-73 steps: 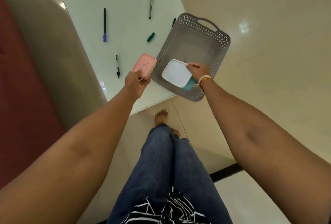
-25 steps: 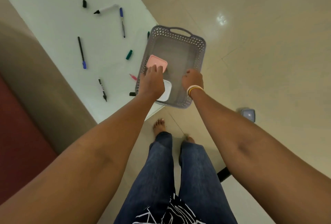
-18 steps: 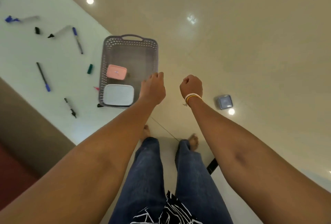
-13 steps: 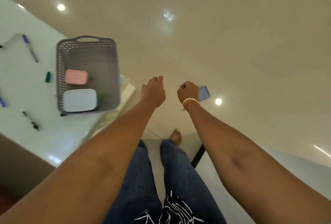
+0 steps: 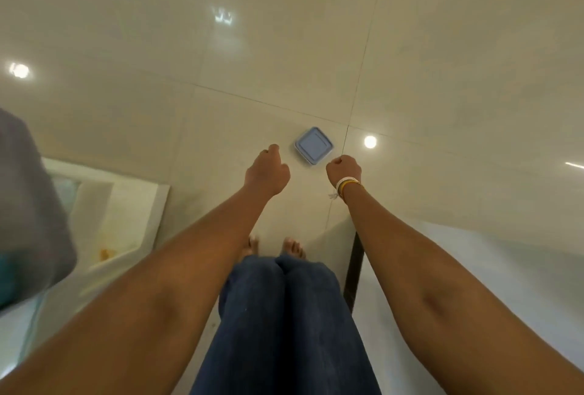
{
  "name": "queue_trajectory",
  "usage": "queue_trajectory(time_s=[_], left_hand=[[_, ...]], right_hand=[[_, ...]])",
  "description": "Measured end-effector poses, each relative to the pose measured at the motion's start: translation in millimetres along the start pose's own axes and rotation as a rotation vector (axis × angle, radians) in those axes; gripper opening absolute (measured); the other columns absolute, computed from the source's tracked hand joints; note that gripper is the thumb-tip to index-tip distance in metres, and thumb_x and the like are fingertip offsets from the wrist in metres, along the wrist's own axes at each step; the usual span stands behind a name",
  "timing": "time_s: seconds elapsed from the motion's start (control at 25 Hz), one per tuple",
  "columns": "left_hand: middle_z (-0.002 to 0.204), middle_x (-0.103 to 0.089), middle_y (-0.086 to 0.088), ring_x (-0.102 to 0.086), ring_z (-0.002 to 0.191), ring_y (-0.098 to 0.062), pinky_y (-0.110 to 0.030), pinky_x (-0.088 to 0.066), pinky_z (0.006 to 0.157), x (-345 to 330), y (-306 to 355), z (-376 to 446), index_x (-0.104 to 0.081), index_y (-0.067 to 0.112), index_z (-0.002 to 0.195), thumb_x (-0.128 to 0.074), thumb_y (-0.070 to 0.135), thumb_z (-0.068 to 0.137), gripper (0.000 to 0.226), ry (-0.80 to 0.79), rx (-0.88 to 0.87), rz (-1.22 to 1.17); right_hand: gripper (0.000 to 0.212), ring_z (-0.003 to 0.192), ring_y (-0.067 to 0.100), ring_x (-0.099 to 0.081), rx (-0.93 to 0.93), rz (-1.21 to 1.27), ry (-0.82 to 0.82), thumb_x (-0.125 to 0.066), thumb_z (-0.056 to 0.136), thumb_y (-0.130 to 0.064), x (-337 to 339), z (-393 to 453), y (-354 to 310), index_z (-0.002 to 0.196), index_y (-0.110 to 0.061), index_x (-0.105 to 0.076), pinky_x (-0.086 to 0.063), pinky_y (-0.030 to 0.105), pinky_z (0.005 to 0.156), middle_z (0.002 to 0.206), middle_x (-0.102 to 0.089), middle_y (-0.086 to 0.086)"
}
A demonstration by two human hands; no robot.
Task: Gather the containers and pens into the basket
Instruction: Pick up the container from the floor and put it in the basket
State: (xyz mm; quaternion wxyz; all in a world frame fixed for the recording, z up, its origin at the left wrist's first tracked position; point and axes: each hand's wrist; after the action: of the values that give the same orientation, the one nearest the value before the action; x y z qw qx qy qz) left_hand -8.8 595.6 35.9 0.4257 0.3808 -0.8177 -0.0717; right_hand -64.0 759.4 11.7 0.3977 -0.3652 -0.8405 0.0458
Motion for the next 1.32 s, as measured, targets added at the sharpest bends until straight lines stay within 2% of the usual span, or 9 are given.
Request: queue_trajectory(time_s=[0.16,0.36,0.48,0.64,0.72,0.8,0.96,1.12,1.32], left_hand=[[0.133,-0.048,-0.013,-0.049,0.121,-0.032,-0.045,-0.041,0.093,-84.4,-66.8,105.2,-0.037,0.01,0.135,-0.043,0.023,0.095,0.043,-0.015,-0.038,0.257],[0.155,-0.02,-0.014,-0.024,0.143,-0.03,-0.054,-0.035,0.103,-172.2,-132.6,200.1,-0.02,0.014,0.147,-0.05,0.033,0.094,0.063,-0.109,-0.095,0.552],[0.16,0.018,-0.013,0.009,0.15,-0.031,-0.065,-0.018,0.111,-199.0,-160.2,226.5,0.01,0.024,0.153,-0.055,0.05,0.088,0.095,-0.217,-0.08,0.708],[0.154,0.036,-0.01,0.021,0.147,-0.034,-0.068,-0.011,0.111,-208.4,-176.2,237.0,0.026,0.029,0.148,-0.07,0.068,0.065,0.133,-0.395,-0.032,0.724],[0.153,0.038,-0.01,0.023,0.146,-0.034,-0.066,-0.007,0.112,-204.7,-174.6,243.1,0.028,0.03,0.147,-0.075,0.066,0.061,0.139,-0.481,-0.006,0.723],[0.158,0.027,-0.009,0.009,0.149,-0.032,-0.062,-0.009,0.114,-190.3,-164.4,245.5,0.015,0.03,0.152,-0.073,0.058,0.07,0.123,-0.491,0.007,0.707],[0.139,-0.048,-0.009,-0.051,0.125,-0.027,-0.041,-0.038,0.101,-151.0,-149.4,217.8,-0.041,0.015,0.136,-0.043,0.028,0.095,0.042,-0.243,-0.03,0.491],[0.136,-0.051,-0.008,-0.053,0.123,-0.028,-0.04,-0.045,0.099,-88.0,-145.9,128.1,-0.047,0.016,0.134,-0.044,0.026,0.096,0.04,-0.29,0.129,0.284],[0.14,-0.048,-0.01,-0.05,0.125,-0.028,-0.038,-0.044,0.102,28.0,-124.6,-4.5,-0.048,0.018,0.135,-0.046,0.023,0.095,0.04,-0.25,0.244,-0.011]], right_hand=[[0.037,0.092,0.03,-0.062,-0.188,0.177,-0.157,-0.06,0.087,-0.022,-72.0,124.8,38.9,0.117,-0.003,-0.051,-0.052,0.033,0.072,0.105,-0.059,0.016],[0.098,0.119,0.038,-0.054,-0.311,0.425,-0.184,-0.075,0.079,-0.038,-132.5,239.4,60.7,0.15,-0.017,-0.011,-0.052,0.052,0.089,0.144,-0.041,0.016],[0.092,0.114,0.036,-0.055,-0.278,0.444,-0.165,-0.078,0.077,-0.033,-144.6,277.7,64.8,0.145,-0.015,-0.019,-0.053,0.052,0.087,0.13,-0.045,0.016],[0.056,0.081,0.03,-0.061,-0.24,0.51,-0.072,-0.079,0.073,-0.014,-161.8,298.9,69.6,0.114,-0.011,-0.041,-0.06,0.05,0.066,0.107,-0.054,0.015],[0.043,0.062,0.023,-0.052,-0.212,0.615,-0.107,-0.076,0.076,-0.006,-170.7,294.0,71.1,0.092,-0.018,-0.038,-0.055,0.036,0.047,0.093,-0.049,0.012],[0.046,0.06,0.02,-0.047,-0.178,0.656,-0.138,-0.073,0.077,-0.002,-177.6,286.3,67.8,0.08,-0.022,-0.032,-0.049,0.028,0.045,0.089,-0.045,0.012],[0.045,0.081,0.032,-0.058,-0.146,0.595,-0.321,-0.075,0.078,-0.005,-179.5,241.2,41.3,0.08,-0.021,-0.033,-0.055,0.042,0.066,0.099,-0.051,0.016],[0.038,0.087,0.032,-0.062,-0.194,0.613,-0.44,-0.069,0.084,-0.006,-148.6,141.7,-11.9,0.087,-0.024,-0.036,-0.053,0.058,0.082,0.104,-0.054,0.009],[0.032,0.097,0.038,-0.06,-0.176,0.636,-0.503,-0.063,0.088,-0.003,-80.3,-14.5,-100.2,0.094,-0.022,-0.038,-0.051,0.068,0.077,0.115,-0.05,0.014]])
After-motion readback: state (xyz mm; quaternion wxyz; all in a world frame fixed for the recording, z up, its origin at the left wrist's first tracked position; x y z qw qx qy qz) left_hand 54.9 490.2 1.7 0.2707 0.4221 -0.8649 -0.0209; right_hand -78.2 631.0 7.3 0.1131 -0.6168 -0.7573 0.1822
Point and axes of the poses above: each hand's wrist, its own z-axis towards the middle knuckle, its own x-axis out of the back of the hand, y = z × x
